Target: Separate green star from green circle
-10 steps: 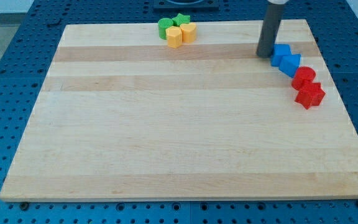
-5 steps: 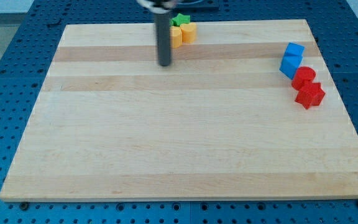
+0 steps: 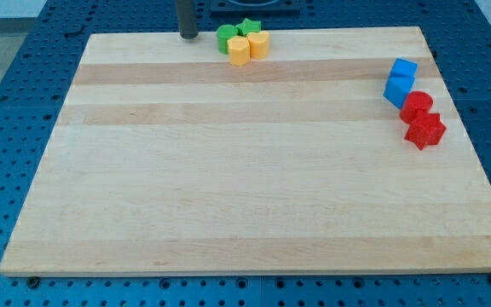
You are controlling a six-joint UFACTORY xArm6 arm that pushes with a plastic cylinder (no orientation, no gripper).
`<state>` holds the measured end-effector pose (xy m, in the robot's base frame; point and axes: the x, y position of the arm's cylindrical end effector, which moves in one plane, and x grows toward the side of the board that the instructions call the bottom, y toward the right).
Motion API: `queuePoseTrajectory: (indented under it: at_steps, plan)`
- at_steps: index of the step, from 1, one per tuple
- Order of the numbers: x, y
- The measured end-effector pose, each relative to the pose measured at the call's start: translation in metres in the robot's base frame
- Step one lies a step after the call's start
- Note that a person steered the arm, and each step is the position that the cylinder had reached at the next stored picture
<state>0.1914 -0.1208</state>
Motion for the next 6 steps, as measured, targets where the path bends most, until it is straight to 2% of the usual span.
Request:
queuePoseTrajectory:
  at_steps: [1,5,6]
  plan:
    - [0.001,0.028]
    - [0.002,0.199]
    - [0.008,0.222]
